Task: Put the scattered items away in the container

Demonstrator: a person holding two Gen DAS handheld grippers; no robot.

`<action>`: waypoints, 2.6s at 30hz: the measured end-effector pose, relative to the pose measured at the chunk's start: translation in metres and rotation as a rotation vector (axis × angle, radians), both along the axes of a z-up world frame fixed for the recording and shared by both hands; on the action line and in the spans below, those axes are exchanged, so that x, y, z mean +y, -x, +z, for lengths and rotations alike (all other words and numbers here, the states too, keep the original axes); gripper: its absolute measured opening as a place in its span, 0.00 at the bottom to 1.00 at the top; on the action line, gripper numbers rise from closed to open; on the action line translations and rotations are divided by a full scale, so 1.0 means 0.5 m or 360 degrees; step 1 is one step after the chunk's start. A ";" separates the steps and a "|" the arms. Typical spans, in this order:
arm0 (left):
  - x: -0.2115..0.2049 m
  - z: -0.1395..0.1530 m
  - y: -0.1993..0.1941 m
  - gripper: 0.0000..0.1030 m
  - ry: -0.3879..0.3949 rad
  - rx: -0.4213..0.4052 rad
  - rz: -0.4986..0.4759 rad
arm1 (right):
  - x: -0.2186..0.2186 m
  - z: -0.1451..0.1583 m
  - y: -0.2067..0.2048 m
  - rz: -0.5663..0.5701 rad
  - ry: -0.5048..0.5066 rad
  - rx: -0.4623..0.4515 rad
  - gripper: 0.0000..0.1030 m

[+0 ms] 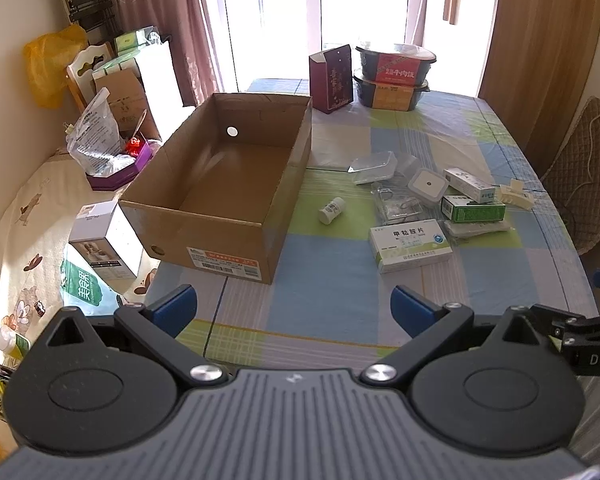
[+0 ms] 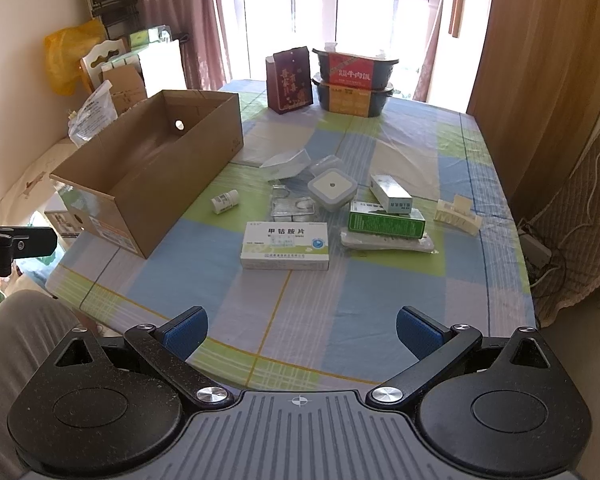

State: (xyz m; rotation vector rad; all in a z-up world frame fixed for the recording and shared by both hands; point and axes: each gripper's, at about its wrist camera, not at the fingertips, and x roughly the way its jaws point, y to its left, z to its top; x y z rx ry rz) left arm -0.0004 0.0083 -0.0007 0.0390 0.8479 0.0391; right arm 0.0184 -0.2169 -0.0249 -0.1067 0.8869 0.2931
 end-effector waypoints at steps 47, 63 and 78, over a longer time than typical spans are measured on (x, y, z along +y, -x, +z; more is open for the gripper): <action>0.004 -0.004 -0.007 0.99 -0.0004 0.0025 -0.0005 | 0.003 -0.016 0.000 -0.0005 0.0001 0.0002 1.00; -0.020 -0.039 -0.032 0.99 -0.0008 0.0093 -0.0080 | -0.011 -0.046 -0.020 -0.0038 -0.0012 0.0051 1.00; -0.084 -0.130 -0.131 0.99 0.0053 0.0108 -0.0346 | -0.092 -0.095 -0.085 -0.0271 -0.0111 0.0097 1.00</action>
